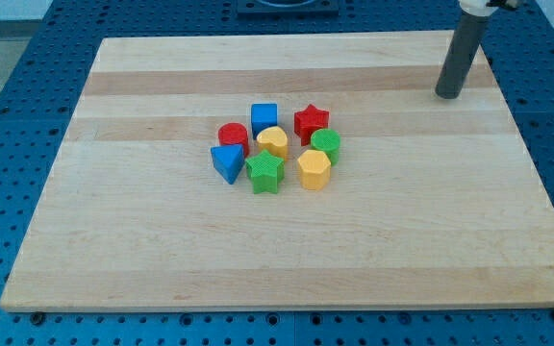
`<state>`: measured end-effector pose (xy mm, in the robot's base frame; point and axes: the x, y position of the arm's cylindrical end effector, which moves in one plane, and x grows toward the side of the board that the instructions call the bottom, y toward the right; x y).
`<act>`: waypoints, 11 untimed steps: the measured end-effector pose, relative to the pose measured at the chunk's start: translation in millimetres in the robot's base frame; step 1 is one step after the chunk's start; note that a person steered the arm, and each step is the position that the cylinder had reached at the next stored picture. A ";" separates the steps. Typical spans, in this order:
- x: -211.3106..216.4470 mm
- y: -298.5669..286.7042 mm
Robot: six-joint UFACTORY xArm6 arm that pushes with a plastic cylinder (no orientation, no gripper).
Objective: Move your arm towards group of blocks
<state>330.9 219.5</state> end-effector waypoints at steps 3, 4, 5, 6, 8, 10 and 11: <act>82.7 -20.9; 154.7 -53.4; 182.0 -123.8; 184.2 -208.1; 193.5 -313.8; 169.2 -309.4; 169.2 -301.1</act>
